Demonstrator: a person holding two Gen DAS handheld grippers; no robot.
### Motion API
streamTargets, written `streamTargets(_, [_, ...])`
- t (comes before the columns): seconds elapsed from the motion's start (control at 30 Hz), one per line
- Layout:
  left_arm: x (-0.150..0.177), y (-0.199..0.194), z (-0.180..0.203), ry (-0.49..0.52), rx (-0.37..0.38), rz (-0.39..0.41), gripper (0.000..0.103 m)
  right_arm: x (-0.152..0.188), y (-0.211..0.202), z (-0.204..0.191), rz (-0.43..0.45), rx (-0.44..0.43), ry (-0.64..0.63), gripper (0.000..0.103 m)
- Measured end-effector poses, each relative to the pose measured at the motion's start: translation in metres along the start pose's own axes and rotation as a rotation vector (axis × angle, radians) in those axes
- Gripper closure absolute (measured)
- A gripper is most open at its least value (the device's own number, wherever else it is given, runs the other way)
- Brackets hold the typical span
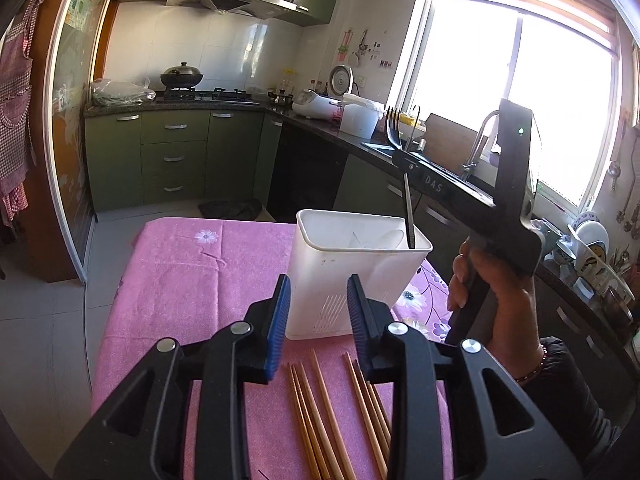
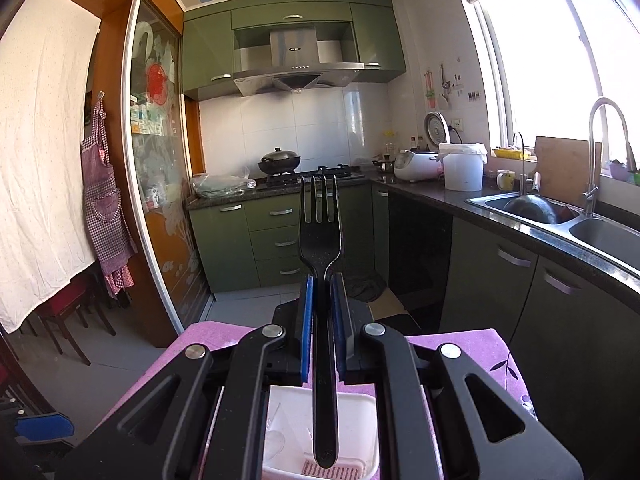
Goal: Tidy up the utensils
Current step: 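Lower the black fork into the white holder and open the right tool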
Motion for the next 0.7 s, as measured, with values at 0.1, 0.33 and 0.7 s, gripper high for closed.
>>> streamTargets(0.1, [0.001,-0.002,0.001,-0.002,0.008,-0.007,0.075,0.011,-0.004,0.004,0.003,0.007,-0.001,0.093])
streamTargets(0.33, [0.001,-0.003,0.013,0.02,0.014,-0.015,0.075,0.036,-0.029,0.006,-0.003,-0.002,-0.009,0.092])
streamTargets(0.7, [0.017,0.007,0.02,0.057,-0.021,-0.144,0.072,0.057,-0.102,-0.005,-0.015,-0.024,0.011,0.081])
Point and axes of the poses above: each gripper's, at about its wrist camera, not at the fingertips, and y roughly the way its jaws point, z to its right, x to its underside, the point moved 1 cm from there along y, roughly the way its jaws point, and after that the axes turned 13 degrees about -x, right-handed, at the moved point
